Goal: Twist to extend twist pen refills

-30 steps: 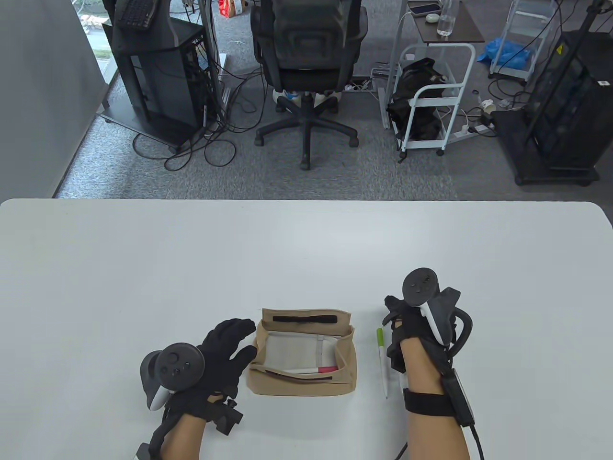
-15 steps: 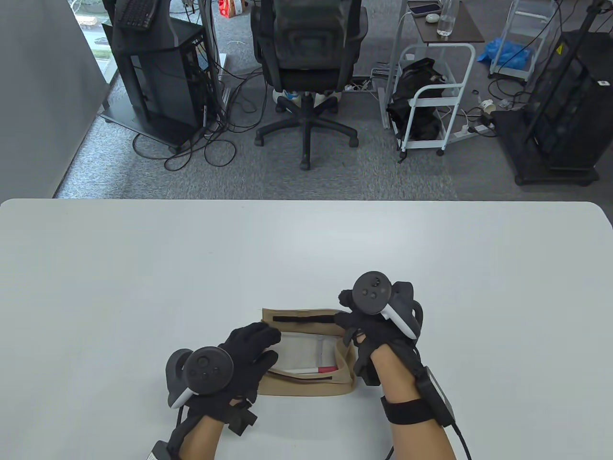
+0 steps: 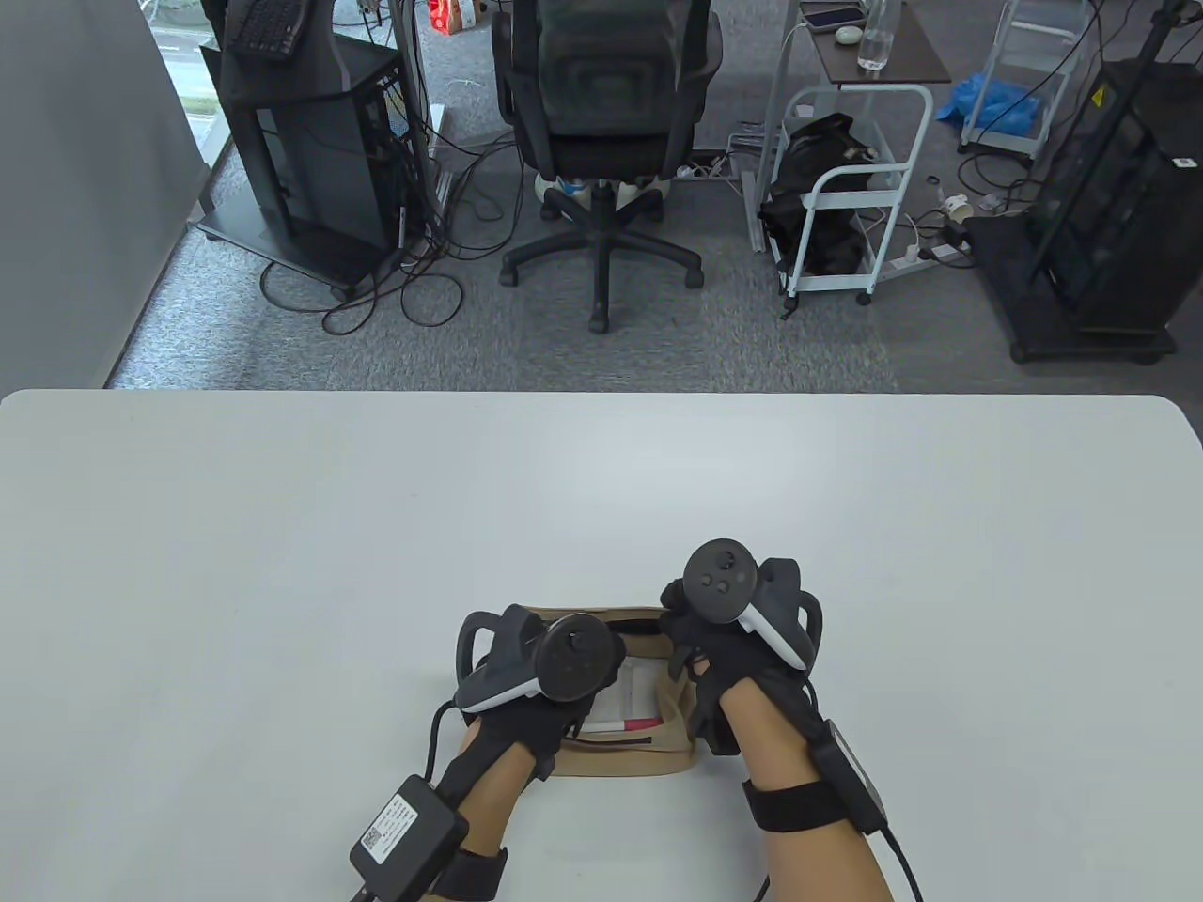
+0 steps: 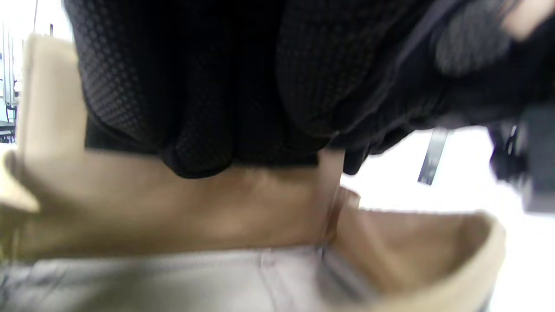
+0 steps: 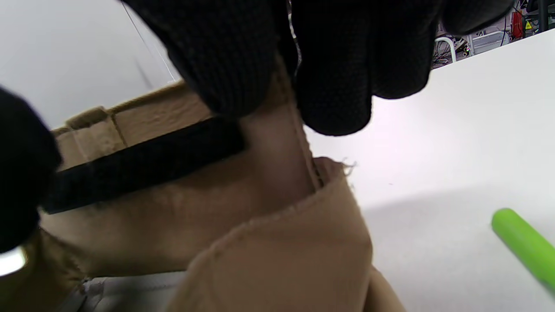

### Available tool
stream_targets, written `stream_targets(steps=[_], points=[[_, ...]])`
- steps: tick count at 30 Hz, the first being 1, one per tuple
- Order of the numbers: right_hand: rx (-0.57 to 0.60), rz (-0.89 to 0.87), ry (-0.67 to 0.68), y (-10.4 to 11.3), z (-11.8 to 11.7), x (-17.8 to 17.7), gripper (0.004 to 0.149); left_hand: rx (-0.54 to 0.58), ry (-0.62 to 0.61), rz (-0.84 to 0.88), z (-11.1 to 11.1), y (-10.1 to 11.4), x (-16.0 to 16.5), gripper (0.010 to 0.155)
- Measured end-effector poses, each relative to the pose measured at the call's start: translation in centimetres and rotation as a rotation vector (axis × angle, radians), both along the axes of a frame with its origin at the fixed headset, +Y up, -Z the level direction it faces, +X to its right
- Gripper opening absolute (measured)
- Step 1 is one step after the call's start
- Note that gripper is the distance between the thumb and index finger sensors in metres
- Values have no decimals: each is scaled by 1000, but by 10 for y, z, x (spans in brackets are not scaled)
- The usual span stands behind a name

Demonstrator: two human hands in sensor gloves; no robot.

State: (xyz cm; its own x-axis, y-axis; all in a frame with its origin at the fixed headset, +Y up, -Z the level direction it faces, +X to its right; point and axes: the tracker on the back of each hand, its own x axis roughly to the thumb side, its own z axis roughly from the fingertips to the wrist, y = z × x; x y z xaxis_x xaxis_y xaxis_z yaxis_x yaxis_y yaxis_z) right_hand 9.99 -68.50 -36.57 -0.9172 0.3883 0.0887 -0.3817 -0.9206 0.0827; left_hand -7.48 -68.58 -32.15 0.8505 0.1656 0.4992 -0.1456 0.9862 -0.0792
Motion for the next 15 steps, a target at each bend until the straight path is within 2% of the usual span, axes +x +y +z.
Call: stream_targets(steps=[5, 7, 11, 15], points=[[0, 4, -5, 0, 0, 0, 45, -100, -4, -135, -3, -29, 7, 41], [3, 9, -8, 0, 0, 0, 44, -157, -1, -185, 0, -40, 10, 48], [-1, 9, -14, 0, 1, 1, 45, -197, 18, -269, 4, -51, 15, 60], [-4, 10, -17, 0, 1, 1, 45, -195, 30, -300, 7, -57, 16, 61]])
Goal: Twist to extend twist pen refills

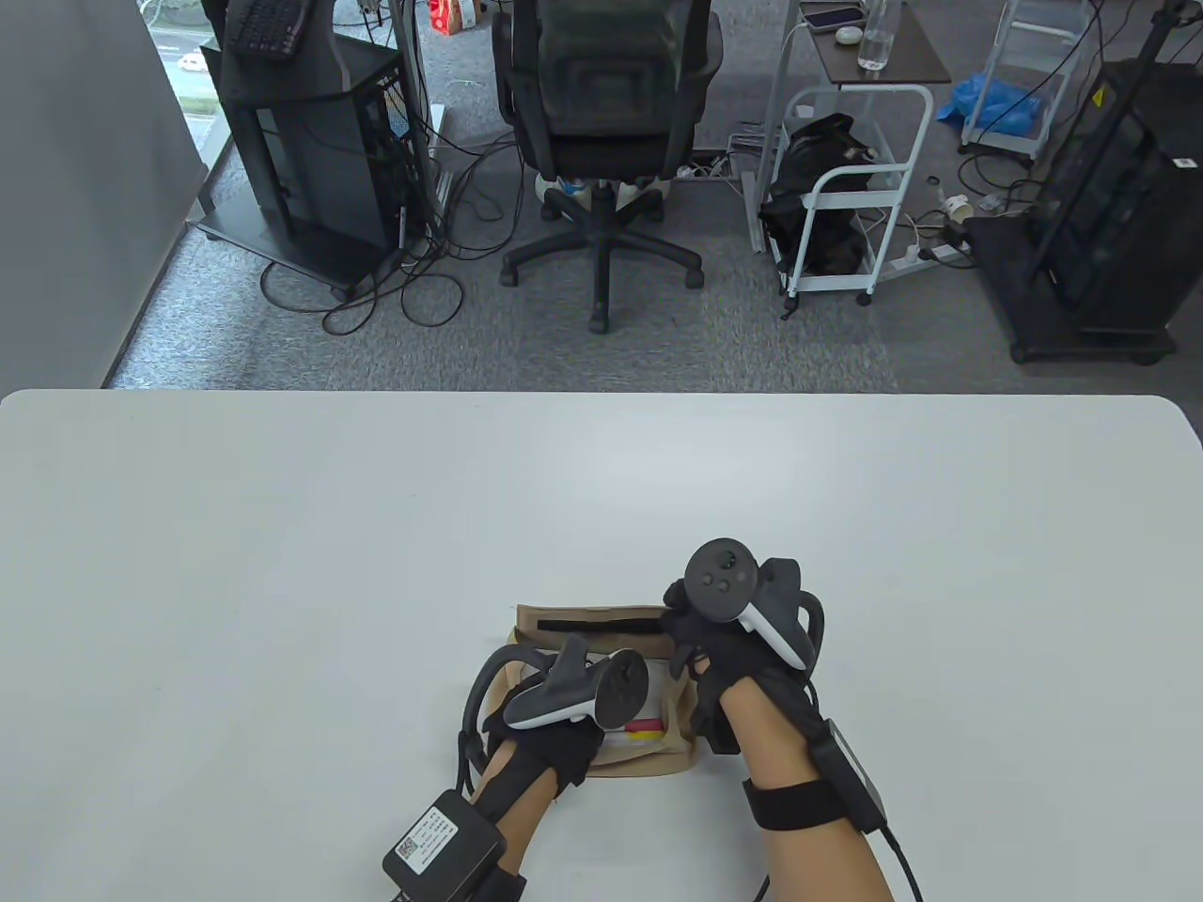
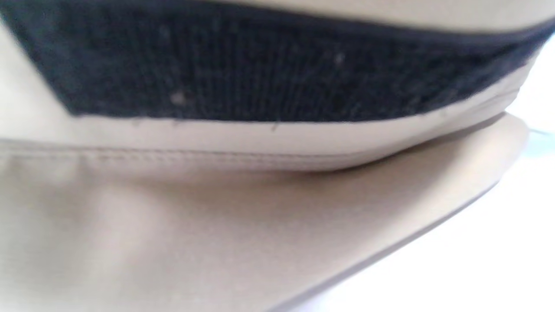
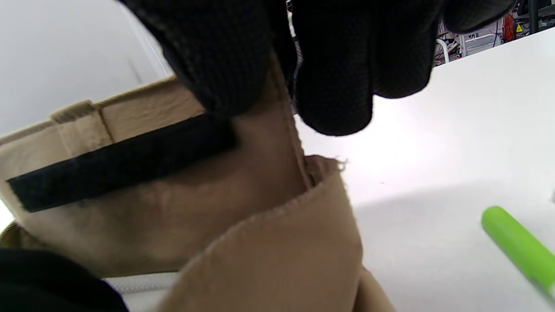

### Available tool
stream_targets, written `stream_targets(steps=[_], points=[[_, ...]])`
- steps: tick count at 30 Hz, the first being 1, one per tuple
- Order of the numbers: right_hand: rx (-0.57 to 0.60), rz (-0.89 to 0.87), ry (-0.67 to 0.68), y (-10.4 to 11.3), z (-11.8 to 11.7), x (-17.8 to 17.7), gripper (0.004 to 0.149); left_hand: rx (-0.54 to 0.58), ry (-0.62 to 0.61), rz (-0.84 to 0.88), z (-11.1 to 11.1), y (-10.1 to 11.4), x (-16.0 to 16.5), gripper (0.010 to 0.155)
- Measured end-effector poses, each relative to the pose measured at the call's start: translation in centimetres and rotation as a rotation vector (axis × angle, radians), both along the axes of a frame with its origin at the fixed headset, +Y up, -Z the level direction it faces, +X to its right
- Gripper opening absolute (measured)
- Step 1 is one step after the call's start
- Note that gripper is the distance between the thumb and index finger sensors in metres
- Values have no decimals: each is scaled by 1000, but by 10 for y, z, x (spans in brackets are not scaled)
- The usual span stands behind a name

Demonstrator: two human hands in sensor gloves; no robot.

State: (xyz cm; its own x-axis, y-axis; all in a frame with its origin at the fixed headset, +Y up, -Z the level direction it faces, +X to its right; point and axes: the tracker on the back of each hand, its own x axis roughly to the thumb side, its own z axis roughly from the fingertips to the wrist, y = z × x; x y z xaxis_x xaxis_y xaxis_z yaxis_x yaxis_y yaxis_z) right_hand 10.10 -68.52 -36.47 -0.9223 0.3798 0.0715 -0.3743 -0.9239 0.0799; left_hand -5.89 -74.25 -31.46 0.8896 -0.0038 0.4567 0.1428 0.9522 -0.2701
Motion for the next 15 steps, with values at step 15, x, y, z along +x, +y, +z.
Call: stream_targets(steps=[15], points=[[-3, 8, 2, -1, 0, 0, 45, -24, 46, -36, 1, -9, 2, 49]])
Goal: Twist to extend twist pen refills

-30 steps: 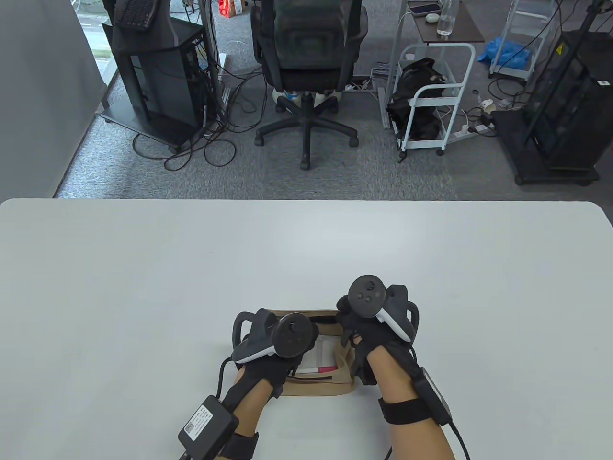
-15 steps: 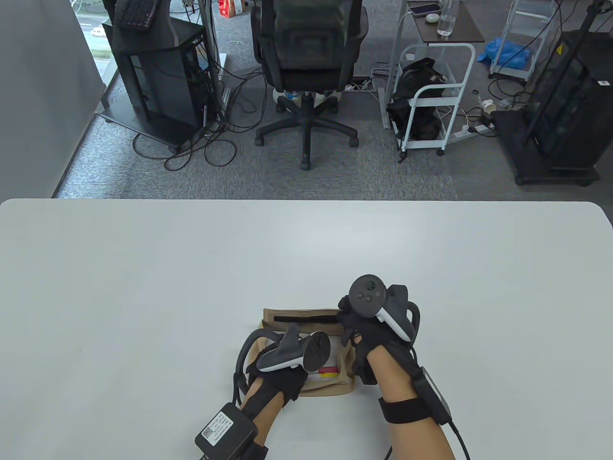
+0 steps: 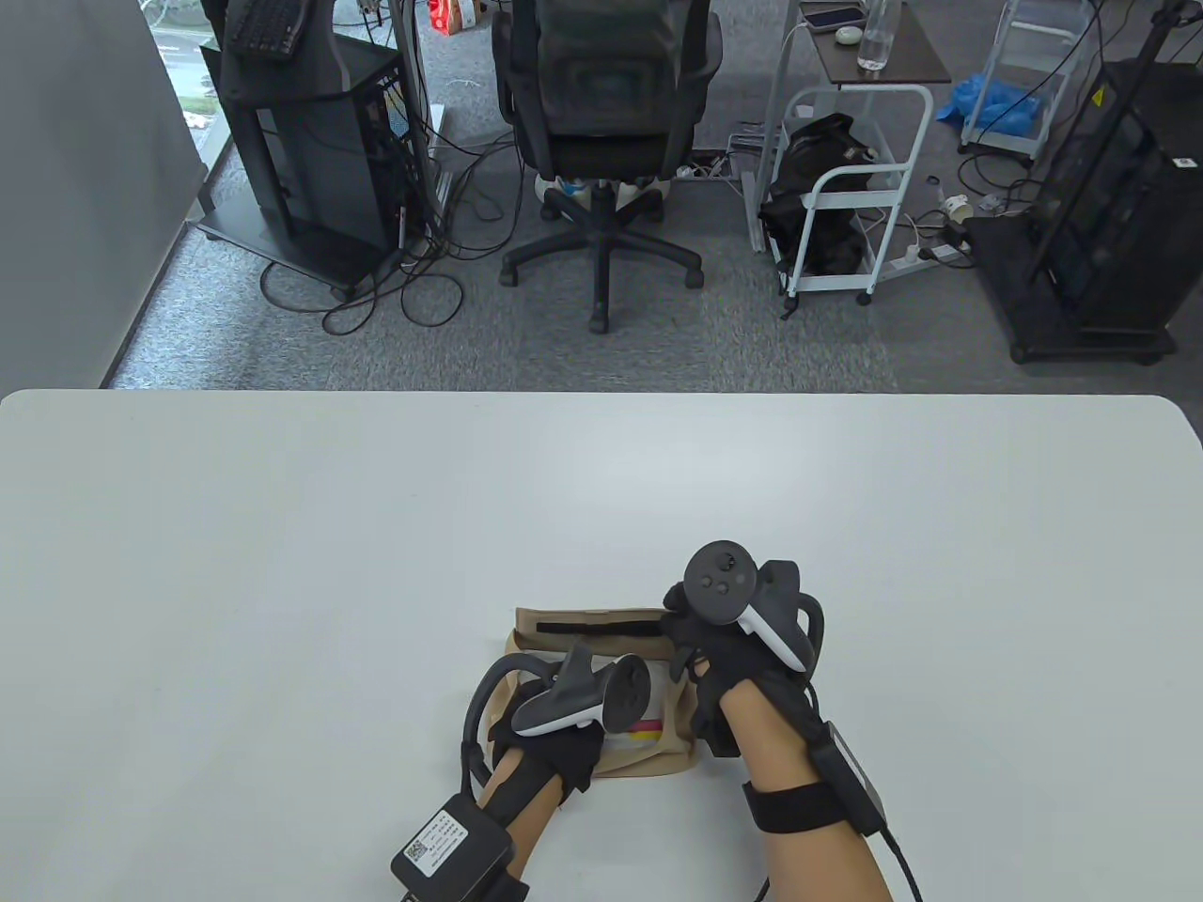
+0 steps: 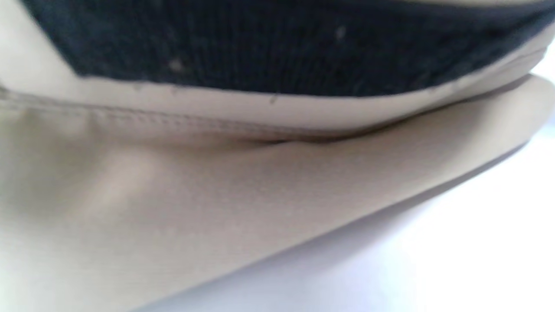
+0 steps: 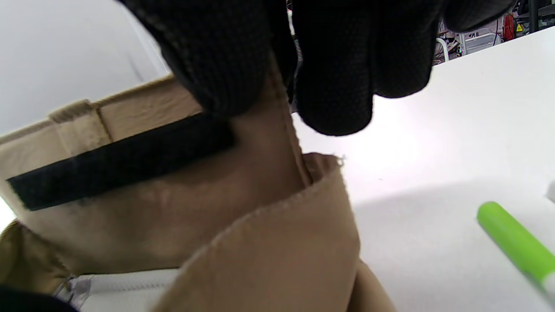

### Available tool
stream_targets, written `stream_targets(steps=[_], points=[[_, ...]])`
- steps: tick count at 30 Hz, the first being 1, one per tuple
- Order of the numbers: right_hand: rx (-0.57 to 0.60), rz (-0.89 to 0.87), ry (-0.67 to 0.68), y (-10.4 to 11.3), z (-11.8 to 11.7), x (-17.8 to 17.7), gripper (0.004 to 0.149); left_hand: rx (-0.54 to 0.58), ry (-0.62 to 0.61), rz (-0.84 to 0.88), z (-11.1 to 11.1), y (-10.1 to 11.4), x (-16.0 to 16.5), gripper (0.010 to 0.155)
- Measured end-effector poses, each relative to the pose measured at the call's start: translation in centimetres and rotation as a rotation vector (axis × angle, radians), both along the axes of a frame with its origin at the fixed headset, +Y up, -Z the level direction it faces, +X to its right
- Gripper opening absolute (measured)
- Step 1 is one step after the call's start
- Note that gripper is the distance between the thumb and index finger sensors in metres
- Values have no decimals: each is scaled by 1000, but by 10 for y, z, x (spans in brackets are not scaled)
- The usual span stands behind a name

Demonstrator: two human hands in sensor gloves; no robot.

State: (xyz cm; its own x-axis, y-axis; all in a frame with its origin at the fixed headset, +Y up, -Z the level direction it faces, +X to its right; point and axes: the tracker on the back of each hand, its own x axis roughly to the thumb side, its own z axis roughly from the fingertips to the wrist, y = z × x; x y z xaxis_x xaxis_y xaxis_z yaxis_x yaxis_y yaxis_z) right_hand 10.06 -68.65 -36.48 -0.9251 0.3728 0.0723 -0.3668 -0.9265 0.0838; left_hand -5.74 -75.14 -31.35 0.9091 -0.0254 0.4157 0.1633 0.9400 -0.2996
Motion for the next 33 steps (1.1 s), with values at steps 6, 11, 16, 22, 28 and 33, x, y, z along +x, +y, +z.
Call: stream_targets(steps=[6, 11, 16, 22, 28, 33], points=[[-4, -8, 3, -1, 0, 0, 45, -36, 15, 43, -3, -1, -3, 50], [5, 2, 5, -1, 0, -1, 45, -71, 32, 80, -6, -3, -7, 48], [12, 8, 9, -2, 0, -2, 44, -60, 4, 107, -4, -4, -12, 49], [11, 5, 11, -2, 0, -3, 44, -49, 63, 424, -6, 14, -40, 49], [8, -8, 9, -1, -1, -1, 47, 4, 106, 846, -1, 40, -61, 49], [54, -80, -3, 22, 6, 6, 54, 26, 126, 1126, 5, 51, -69, 49]])
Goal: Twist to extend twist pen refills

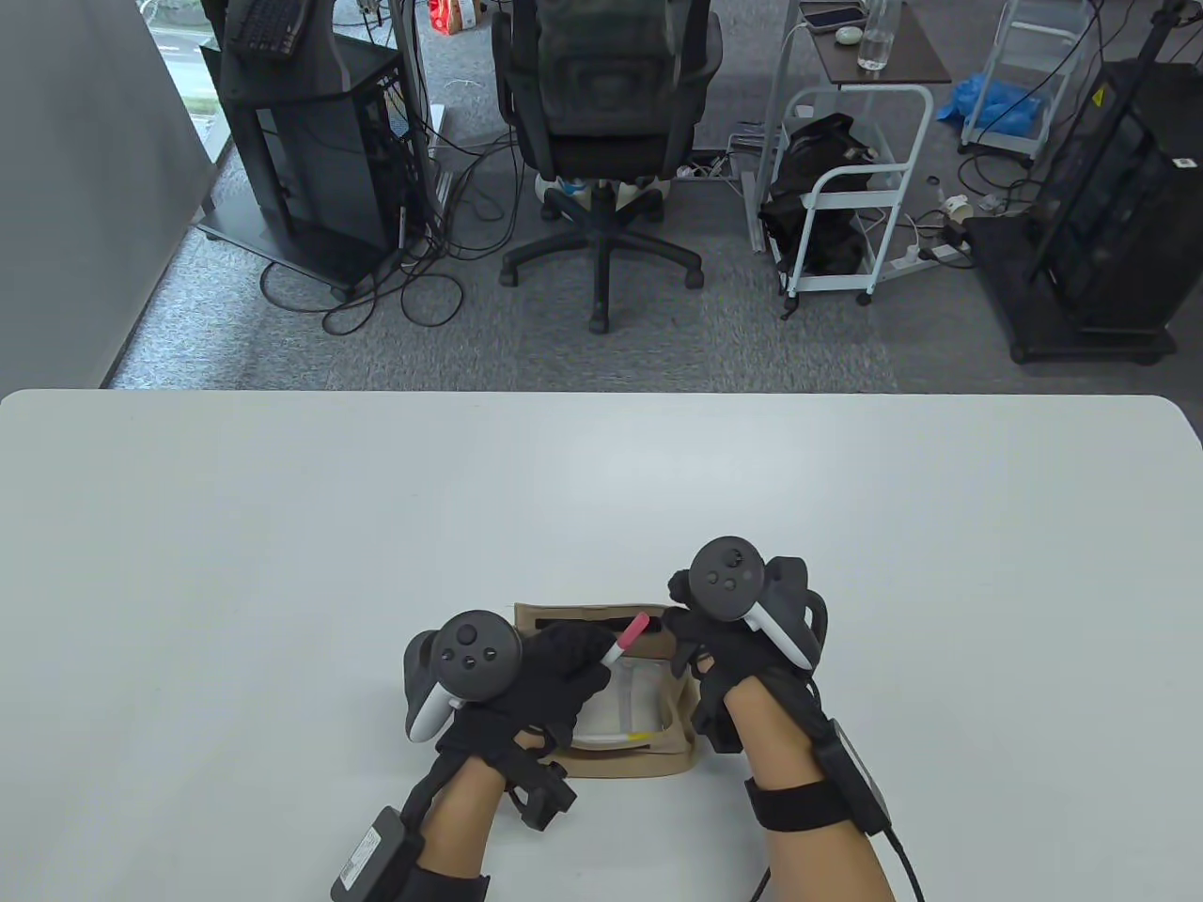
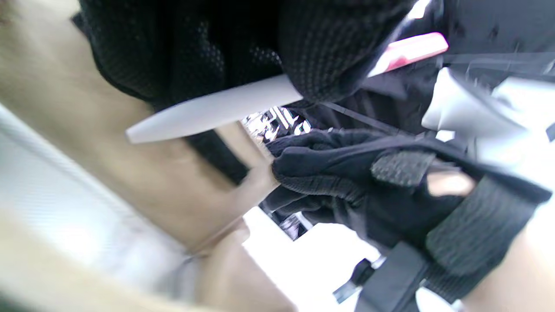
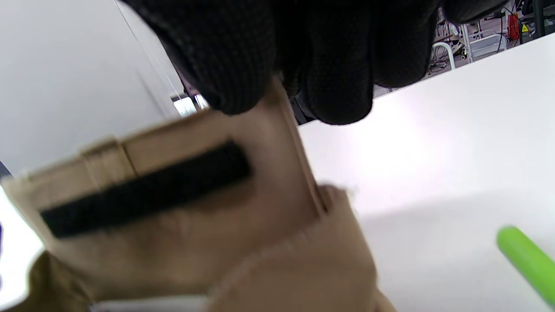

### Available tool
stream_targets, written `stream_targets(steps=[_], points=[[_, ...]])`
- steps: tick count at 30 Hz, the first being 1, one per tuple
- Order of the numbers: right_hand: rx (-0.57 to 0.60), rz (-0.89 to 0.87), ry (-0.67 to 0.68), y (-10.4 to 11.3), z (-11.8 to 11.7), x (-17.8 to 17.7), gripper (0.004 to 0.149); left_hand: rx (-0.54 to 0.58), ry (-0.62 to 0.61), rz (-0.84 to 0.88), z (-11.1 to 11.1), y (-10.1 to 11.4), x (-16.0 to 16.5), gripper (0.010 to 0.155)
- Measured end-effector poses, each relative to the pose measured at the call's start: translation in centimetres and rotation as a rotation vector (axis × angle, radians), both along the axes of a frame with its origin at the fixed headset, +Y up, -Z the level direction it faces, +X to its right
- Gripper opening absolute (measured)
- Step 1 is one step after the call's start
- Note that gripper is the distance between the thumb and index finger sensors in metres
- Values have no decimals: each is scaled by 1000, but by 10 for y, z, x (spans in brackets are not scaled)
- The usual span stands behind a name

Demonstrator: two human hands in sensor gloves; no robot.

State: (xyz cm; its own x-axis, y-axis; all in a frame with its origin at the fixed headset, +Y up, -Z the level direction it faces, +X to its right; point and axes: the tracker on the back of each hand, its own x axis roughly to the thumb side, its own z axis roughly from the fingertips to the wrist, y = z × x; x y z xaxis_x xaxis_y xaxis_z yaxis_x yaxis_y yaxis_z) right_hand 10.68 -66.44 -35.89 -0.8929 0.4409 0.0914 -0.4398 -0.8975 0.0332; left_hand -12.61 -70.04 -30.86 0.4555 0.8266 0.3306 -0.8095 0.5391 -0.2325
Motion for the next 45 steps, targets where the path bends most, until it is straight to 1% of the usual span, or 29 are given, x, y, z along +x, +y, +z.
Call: stream_targets(steps=[2, 4, 6, 8, 10, 13, 15, 17, 20, 22, 26, 30, 36, 45], points=[[50, -66, 6, 17, 6, 5, 53, 13, -8, 104, 2, 3, -2, 49], [99, -157, 25, 34, 13, 9, 53, -22, -33, 207, 3, 3, -3, 49], [139, -256, 56, 47, 20, 13, 52, -25, -46, 256, 4, 4, -3, 49], [168, -402, 144, 60, 28, 15, 52, -25, -65, 291, 5, 5, -4, 49], [147, -519, 248, 66, 32, 15, 52, -36, -84, 343, 5, 5, -3, 49], [76, -688, 416, 69, 33, 10, 54, -27, -106, 361, 6, 6, -2, 49], [31, -758, 484, 66, 32, 6, 56, -26, -123, 352, 7, 6, 0, 49], [-50, -830, 584, 60, 29, -1, 59, -29, -140, 352, 7, 7, 2, 49], [-153, -918, 679, 51, 25, -9, 62, -29, -162, 353, 7, 6, 5, 49], [-204, -950, 715, 45, 23, -15, 61, -37, -181, 355, 7, 6, 6, 49], [-212, -1040, 718, 38, 20, -20, 57, -40, -180, 357, 7, 5, 6, 49], [-169, -1075, 670, 36, 18, -20, 52, -36, -177, 360, 7, 5, 5, 49], [-103, -1027, 608, 38, 18, -16, 49, -33, -169, 344, 7, 5, 5, 49], [54, -863, 484, 47, 23, -7, 50, -29, -154, 319, 7, 4, 5, 49]])
